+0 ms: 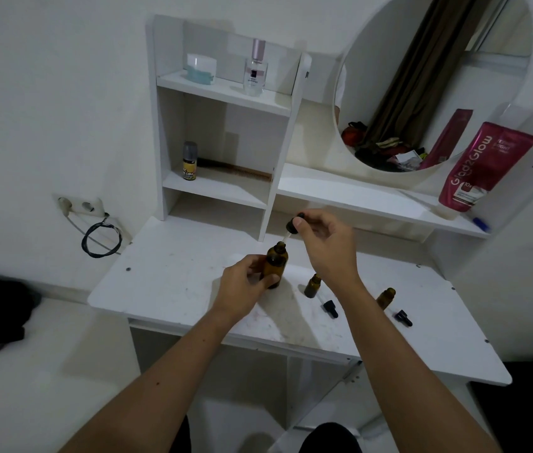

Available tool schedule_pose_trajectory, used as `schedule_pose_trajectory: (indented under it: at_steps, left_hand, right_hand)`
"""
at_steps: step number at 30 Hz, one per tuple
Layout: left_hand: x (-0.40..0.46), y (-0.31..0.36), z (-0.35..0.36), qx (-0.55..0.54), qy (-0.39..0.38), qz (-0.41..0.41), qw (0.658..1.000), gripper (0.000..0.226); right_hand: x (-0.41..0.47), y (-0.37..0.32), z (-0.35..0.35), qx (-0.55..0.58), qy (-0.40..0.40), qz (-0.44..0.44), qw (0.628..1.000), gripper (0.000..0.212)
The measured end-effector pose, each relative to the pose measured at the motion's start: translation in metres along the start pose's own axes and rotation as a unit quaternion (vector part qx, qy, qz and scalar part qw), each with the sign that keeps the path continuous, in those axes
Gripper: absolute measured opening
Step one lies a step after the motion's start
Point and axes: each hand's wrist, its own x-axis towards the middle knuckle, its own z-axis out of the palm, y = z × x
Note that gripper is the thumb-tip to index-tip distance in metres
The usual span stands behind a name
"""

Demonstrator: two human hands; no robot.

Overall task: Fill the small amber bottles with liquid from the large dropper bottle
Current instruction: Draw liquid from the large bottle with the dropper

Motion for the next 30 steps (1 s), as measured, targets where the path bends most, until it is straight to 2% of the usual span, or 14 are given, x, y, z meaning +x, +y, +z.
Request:
schedule_pose_trajectory:
  at_steps: [11,15,22,30]
  left_hand:
    - [0.001,-0.005,0.002,0.015,0.005,0.013,1.000,0.045]
    - [0.001,-0.006,0.002,0.013,0.005,0.005,1.000,0.046]
    - [0.001,-0.007,0.003,0.017,0.007,0.010,1.000,0.046]
    - [-0.003,-0.002,0.001,0.023,0.024,0.002,0.999,0.048]
  right_hand:
    - [-0.005,0.022,0.015,-0.005,-0.019,0.076,0.997,0.005]
    - [-0.006,0.021,0.018,-0.012,-0.015,0.079,0.997,0.012]
    - [-0.007,0.017,0.019,-0.048,-0.041,0.066,0.996,0.007]
    - [-0.003,-0.004,0.002,0.021,-0.004,0.050,0.999,0.012]
